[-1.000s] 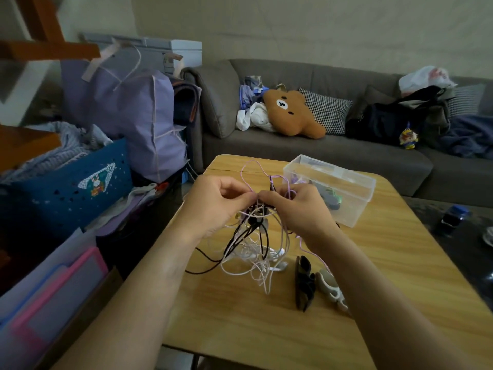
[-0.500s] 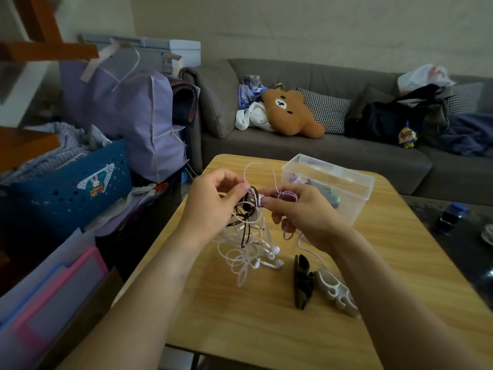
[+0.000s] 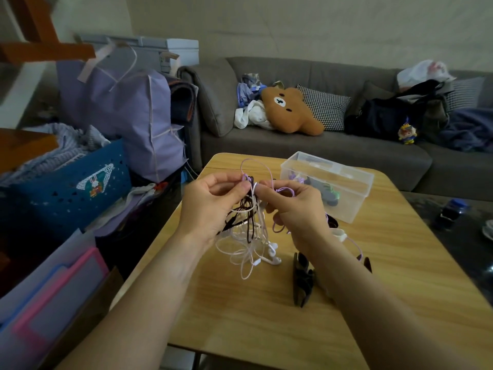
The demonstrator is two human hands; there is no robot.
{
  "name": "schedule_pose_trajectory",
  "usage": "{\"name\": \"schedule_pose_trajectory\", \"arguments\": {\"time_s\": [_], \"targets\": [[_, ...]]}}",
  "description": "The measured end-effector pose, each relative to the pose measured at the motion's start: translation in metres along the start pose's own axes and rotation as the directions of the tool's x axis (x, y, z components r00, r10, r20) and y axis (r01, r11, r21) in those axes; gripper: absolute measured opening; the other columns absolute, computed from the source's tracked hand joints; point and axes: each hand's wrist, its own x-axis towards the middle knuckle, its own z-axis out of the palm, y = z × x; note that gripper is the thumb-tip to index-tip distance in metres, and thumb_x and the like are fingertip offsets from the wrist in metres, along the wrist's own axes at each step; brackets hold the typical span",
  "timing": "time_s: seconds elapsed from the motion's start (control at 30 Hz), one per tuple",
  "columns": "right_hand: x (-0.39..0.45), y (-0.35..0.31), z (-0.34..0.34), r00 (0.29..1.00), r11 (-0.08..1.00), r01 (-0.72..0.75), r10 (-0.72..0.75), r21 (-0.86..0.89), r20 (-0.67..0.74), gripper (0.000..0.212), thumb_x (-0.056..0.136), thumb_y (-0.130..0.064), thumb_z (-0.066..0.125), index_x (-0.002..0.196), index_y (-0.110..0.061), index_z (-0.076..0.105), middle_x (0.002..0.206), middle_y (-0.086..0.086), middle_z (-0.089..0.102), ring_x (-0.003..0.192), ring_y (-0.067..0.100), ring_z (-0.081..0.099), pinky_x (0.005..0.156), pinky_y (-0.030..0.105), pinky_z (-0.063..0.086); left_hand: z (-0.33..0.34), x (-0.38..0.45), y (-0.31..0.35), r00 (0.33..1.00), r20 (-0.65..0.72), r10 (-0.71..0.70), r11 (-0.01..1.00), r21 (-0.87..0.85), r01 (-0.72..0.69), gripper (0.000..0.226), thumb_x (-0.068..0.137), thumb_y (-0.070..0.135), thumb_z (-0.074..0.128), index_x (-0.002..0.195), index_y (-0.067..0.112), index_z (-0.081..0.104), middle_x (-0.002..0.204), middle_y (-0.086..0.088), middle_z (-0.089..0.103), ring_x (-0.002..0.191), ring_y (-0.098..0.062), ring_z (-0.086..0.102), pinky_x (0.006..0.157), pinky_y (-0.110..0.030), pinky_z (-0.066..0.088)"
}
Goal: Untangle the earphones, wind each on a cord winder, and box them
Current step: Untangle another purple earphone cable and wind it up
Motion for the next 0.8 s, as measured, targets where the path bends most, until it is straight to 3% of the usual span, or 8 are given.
{"name": "schedule_pose_trajectory", "arguments": {"time_s": [0.13, 0.27, 0.33, 0.47, 0.57, 0.8], "targets": [[0.005, -0.005, -0.006, 0.990, 0.991, -0.131, 0.130, 0.008, 0.056, 0.011, 0.088, -0.020, 0.075, 0.095, -0.010, 0.075, 0.065, -0.001, 0.065, 0.052, 0.006, 0.055, 0.047, 0.021, 0.042, -0.002, 0.003, 0.001, 0.999, 0.037, -0.008, 1.000, -0.023, 0.009, 0.016, 0.084, 0.007, 0.075, 0.098, 0.015, 0.073, 0.089, -0.001, 0.078, 0.081, -0.009, 0.073, 0.070, -0.017, 0.053], [0.009, -0.007, -0.013, 0.976, 0.981, -0.190, 0.192, -0.028, 0.103, 0.018, 0.095, -0.026, 0.068, 0.094, -0.009, 0.074, 0.075, 0.001, 0.072, 0.050, 0.006, 0.051, 0.046, 0.020, 0.040, -0.003, 0.002, 0.003, 0.980, 0.161, 0.118, 0.972, 0.184, -0.147, 0.020, 0.088, 0.004, 0.071, 0.098, 0.022, 0.074, 0.093, 0.000, 0.078, 0.090, -0.014, 0.074, 0.083, -0.031, 0.058], [0.007, -0.009, -0.012, 0.975, 0.980, -0.194, 0.197, -0.039, 0.104, 0.022, 0.093, -0.028, 0.070, 0.093, -0.006, 0.074, 0.076, 0.005, 0.072, 0.049, 0.006, 0.051, 0.045, 0.019, 0.040, -0.001, -0.001, 0.002, 0.971, 0.158, 0.177, 0.938, 0.271, -0.215, 0.023, 0.086, 0.004, 0.072, 0.094, 0.025, 0.074, 0.088, 0.000, 0.077, 0.084, -0.016, 0.074, 0.080, -0.039, 0.061], [0.005, -0.011, -0.007, 0.977, 0.979, -0.202, 0.201, 0.006, 0.071, 0.021, 0.092, -0.028, 0.071, 0.082, -0.009, 0.073, 0.066, 0.004, 0.067, 0.051, 0.009, 0.057, 0.048, 0.023, 0.044, -0.001, -0.002, 0.005, 0.968, 0.190, 0.164, 0.943, 0.259, -0.210, 0.018, 0.083, 0.005, 0.076, 0.096, 0.017, 0.074, 0.086, -0.004, 0.076, 0.080, -0.025, 0.073, 0.076, -0.054, 0.059], [0.005, -0.010, -0.007, 0.983, 0.983, -0.178, 0.180, -0.051, 0.035, 0.024, 0.092, -0.032, 0.070, 0.079, -0.012, 0.071, 0.063, 0.002, 0.068, 0.055, 0.012, 0.058, 0.050, 0.025, 0.044, -0.002, -0.002, 0.006, 0.959, 0.223, 0.174, 0.937, 0.262, -0.230, 0.018, 0.080, 0.009, 0.080, 0.095, 0.016, 0.074, 0.086, -0.005, 0.076, 0.081, -0.028, 0.073, 0.079, -0.054, 0.059], [0.004, -0.012, -0.006, 0.988, 0.988, -0.116, 0.125, -0.097, 0.093, 0.026, 0.091, -0.037, 0.070, 0.083, -0.012, 0.068, 0.067, 0.003, 0.069, 0.057, 0.013, 0.058, 0.049, 0.024, 0.041, -0.004, -0.001, 0.001, 0.976, 0.099, 0.193, 0.933, 0.291, -0.214, 0.019, 0.077, 0.023, 0.084, 0.090, 0.020, 0.071, 0.081, 0.000, 0.075, 0.076, -0.018, 0.073, 0.074, -0.047, 0.061]]}}
